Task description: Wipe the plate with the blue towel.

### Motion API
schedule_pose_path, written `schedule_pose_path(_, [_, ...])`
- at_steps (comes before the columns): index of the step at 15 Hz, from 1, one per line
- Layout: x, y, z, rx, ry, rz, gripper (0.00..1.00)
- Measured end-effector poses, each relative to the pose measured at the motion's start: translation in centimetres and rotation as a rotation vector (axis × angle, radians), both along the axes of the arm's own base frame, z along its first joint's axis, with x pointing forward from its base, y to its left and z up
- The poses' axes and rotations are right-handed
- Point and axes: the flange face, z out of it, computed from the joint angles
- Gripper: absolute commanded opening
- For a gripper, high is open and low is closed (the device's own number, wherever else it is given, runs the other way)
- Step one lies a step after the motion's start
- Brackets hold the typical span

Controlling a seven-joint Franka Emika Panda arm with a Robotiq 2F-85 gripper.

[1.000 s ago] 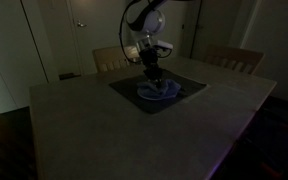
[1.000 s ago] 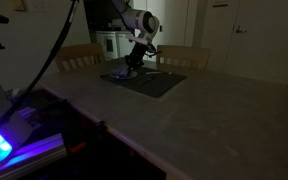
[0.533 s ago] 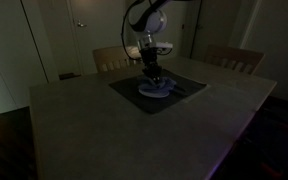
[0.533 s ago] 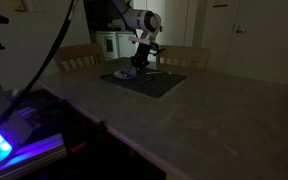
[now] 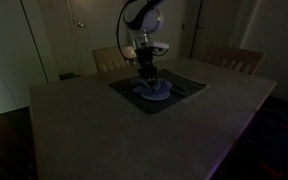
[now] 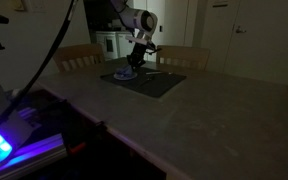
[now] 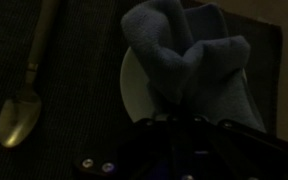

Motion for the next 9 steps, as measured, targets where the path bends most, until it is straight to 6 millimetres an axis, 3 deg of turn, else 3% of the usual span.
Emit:
schedule_pose_path(5, [-1.5, 2.4, -0.1, 0.043, 0.074, 0.071, 0.01])
schedule_pose_path(9, [-3.5, 2.9, -0.3, 0.029, 0.208, 0.11, 0.01])
